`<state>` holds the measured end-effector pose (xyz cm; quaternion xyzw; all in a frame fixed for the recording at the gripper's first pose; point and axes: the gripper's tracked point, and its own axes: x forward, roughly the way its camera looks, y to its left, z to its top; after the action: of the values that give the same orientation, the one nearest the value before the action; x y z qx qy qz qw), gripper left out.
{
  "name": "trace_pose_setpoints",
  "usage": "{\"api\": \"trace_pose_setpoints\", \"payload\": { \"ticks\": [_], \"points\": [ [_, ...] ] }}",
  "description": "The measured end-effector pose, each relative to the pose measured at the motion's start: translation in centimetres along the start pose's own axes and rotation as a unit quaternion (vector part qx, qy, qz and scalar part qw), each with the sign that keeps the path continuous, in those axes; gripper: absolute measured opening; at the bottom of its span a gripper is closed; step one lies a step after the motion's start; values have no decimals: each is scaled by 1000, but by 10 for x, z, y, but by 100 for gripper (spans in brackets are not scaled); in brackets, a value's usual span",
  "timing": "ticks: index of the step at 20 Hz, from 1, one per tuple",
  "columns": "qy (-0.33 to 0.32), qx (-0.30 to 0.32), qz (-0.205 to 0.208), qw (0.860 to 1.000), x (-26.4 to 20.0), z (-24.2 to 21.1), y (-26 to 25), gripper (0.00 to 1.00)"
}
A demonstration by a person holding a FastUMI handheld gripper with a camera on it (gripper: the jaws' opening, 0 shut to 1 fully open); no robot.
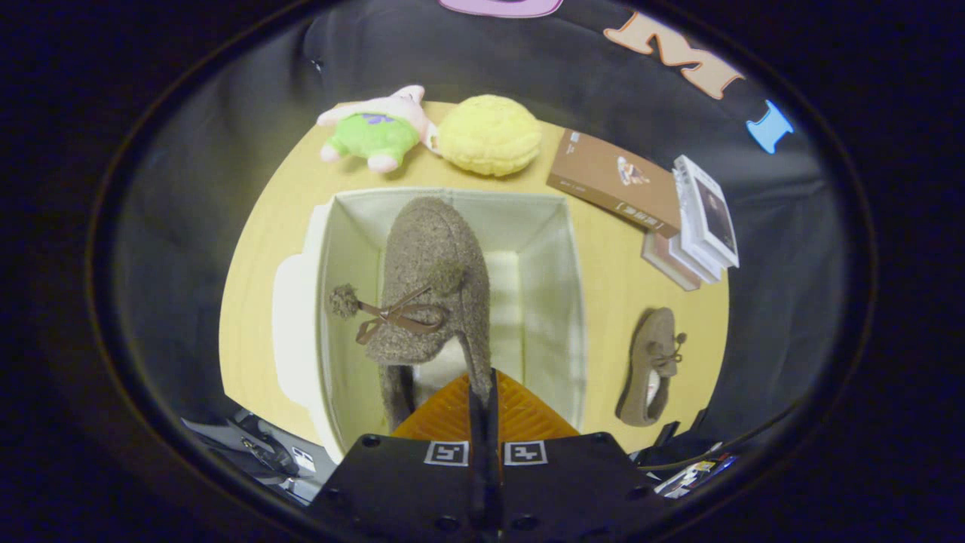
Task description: Open the storage box then place both shoes into the box .Put the left shoe in first, then the right shoe, with the right side of both shoes facing outward in a uniform manner.
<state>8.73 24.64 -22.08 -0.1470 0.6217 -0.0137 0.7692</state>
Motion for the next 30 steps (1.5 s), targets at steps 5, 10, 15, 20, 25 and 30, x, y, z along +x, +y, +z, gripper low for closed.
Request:
{"api": "trace_pose_setpoints", "payload": {
  "ticks": [5, 10, 15, 20, 25, 30],
  "points": [
    [27, 0, 45, 999, 45, -11, 33, 4],
    [36, 11, 74, 997, 70, -24, 49, 4],
    [36, 5, 66, 997, 83, -33, 42, 11],
    [25, 28, 108, 993, 61, -31, 52, 40],
    [41, 32, 114, 992, 20, -47, 30, 91],
    [25, 62, 77, 995, -20, -53, -20, 100]
  ]
}}
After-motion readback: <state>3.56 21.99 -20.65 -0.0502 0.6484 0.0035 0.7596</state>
